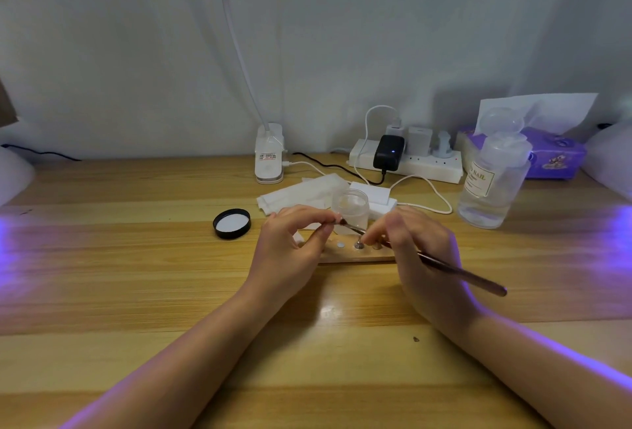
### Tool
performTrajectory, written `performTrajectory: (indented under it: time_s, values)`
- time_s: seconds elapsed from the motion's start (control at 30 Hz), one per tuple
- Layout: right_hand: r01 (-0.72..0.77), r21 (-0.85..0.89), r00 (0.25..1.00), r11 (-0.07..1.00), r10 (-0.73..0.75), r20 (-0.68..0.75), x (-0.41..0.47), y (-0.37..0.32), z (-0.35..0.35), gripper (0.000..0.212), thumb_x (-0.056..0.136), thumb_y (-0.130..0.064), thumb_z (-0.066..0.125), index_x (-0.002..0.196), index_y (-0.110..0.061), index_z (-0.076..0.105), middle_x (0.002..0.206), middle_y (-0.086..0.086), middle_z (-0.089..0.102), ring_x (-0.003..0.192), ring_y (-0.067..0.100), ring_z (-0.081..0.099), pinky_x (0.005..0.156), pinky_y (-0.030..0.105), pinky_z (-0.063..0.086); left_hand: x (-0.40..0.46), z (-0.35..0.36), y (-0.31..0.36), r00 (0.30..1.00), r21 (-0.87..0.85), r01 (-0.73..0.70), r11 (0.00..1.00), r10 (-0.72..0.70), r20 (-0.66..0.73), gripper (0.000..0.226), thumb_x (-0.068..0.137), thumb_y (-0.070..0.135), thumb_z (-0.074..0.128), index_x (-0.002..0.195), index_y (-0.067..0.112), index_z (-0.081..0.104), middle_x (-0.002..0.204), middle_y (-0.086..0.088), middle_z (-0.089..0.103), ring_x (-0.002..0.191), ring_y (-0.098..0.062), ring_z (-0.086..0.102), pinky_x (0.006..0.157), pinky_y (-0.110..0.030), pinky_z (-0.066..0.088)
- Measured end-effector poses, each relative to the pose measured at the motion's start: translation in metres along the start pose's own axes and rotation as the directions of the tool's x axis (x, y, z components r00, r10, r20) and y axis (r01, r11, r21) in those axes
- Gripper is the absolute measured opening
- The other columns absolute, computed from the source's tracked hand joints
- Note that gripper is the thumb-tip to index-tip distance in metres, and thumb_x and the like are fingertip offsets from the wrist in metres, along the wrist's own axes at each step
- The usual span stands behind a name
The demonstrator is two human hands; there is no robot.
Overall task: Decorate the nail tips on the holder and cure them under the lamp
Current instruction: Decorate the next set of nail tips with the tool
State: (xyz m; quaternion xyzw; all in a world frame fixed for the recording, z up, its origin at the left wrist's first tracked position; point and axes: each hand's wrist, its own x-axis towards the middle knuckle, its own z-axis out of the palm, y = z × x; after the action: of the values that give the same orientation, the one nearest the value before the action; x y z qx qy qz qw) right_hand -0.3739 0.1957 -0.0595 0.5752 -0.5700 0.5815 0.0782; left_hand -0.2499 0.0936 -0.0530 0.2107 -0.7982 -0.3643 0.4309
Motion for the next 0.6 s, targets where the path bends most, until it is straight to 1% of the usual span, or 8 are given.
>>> performTrajectory:
  time_s: [0.1, 0.2, 0.27, 0.33, 0.37, 0.47, 0.53, 0.6]
  values:
    - [-0.031, 0.07, 0.998, 0.997, 0.034, -0.044, -0.0006, -0.0005, -0.0023, 0.043, 0.092, -0.027, 0.03, 0.064, -0.017, 0.061, 0.063, -0.009, 0.06, 0.066, 0.005, 0.056, 0.067, 0.037, 0.045, 0.0002, -0.001, 0.0011, 1.0, -0.007, 0.0, 1.0, 0.0, 0.004, 0.033, 0.082, 0.006, 0.065, 0.085, 0.039, 0.062, 0.09, 0.018, 0.064, 0.097, -0.013, 0.061, 0.091, -0.052, 0.042]
    - [0.011, 0.056, 1.0, 0.998, -0.009, -0.023, 0.0012, -0.0019, 0.0001, 0.035, 0.092, -0.025, 0.032, 0.072, -0.02, 0.062, 0.068, -0.005, 0.061, 0.07, 0.01, 0.057, 0.068, 0.037, 0.046, 0.0005, -0.0005, 0.0009, 1.0, -0.008, -0.005, 1.0, 0.005, 0.004, 0.035, 0.081, 0.006, 0.065, 0.084, 0.041, 0.061, 0.088, 0.018, 0.064, 0.095, -0.013, 0.061, 0.089, -0.053, 0.042]
    - [0.017, 0.02, 1.0, 1.0, -0.017, 0.021, 0.0013, -0.0015, 0.002, 0.035, 0.091, -0.026, 0.035, 0.077, -0.015, 0.066, 0.072, -0.001, 0.063, 0.073, 0.012, 0.058, 0.069, 0.038, 0.046, 0.0002, 0.0, -0.0007, 1.0, -0.009, -0.007, 1.0, 0.007, 0.006, 0.031, 0.081, 0.005, 0.065, 0.086, 0.035, 0.064, 0.087, 0.014, 0.066, 0.094, -0.015, 0.062, 0.088, -0.053, 0.042]
    - [-0.024, 0.016, 0.998, 1.0, 0.023, 0.055, 0.0005, -0.0009, 0.0021, 0.039, 0.091, -0.03, 0.035, 0.075, -0.014, 0.067, 0.072, -0.005, 0.063, 0.073, 0.008, 0.057, 0.069, 0.042, 0.046, 0.0001, 0.0003, -0.0027, 1.0, -0.017, 0.002, 1.0, -0.002, 0.004, 0.027, 0.081, 0.003, 0.065, 0.09, 0.028, 0.066, 0.088, 0.009, 0.067, 0.093, -0.016, 0.062, 0.088, -0.053, 0.042]
    - [-0.052, 0.03, 0.997, 0.998, 0.05, 0.057, -0.0001, -0.001, 0.0011, 0.041, 0.092, -0.032, 0.034, 0.072, -0.016, 0.066, 0.071, -0.008, 0.063, 0.072, 0.005, 0.057, 0.07, 0.043, 0.045, 0.0, 0.0002, -0.0028, 1.0, -0.018, 0.002, 1.0, -0.002, 0.008, 0.027, 0.081, 0.003, 0.065, 0.09, 0.028, 0.066, 0.089, 0.009, 0.067, 0.094, -0.016, 0.062, 0.088, -0.053, 0.043]
    - [-0.051, 0.058, 0.999, 0.997, 0.05, 0.016, -0.0009, -0.0025, -0.0014, 0.041, 0.092, -0.03, 0.03, 0.064, -0.026, 0.059, 0.063, -0.011, 0.06, 0.068, 0.001, 0.056, 0.07, 0.042, 0.043, -0.0003, -0.0004, -0.0016, 1.0, -0.032, -0.002, 0.999, 0.002, 0.006, 0.031, 0.081, 0.004, 0.064, 0.089, 0.033, 0.065, 0.09, 0.013, 0.067, 0.095, -0.012, 0.062, 0.089, -0.051, 0.044]
    - [-0.023, 0.066, 1.0, 0.998, 0.024, -0.01, -0.0005, -0.0041, -0.0014, 0.038, 0.092, -0.028, 0.03, 0.065, -0.031, 0.056, 0.062, -0.012, 0.059, 0.067, 0.0, 0.056, 0.069, 0.04, 0.043, -0.0001, -0.0001, -0.0016, 1.0, -0.047, 0.009, 0.999, -0.009, -0.005, 0.032, 0.081, 0.004, 0.065, 0.089, 0.035, 0.064, 0.09, 0.014, 0.067, 0.096, -0.012, 0.062, 0.09, -0.05, 0.044]
    - [-0.025, 0.073, 1.0, 0.997, 0.025, -0.002, 0.0007, -0.005, -0.0002, 0.035, 0.092, -0.028, 0.031, 0.07, -0.03, 0.058, 0.067, -0.012, 0.06, 0.069, 0.002, 0.056, 0.068, 0.04, 0.044, 0.0, 0.0003, -0.0016, 1.0, -0.049, 0.012, 0.999, -0.012, -0.011, 0.034, 0.081, 0.004, 0.065, 0.087, 0.038, 0.063, 0.089, 0.016, 0.066, 0.095, -0.012, 0.063, 0.089, -0.051, 0.045]
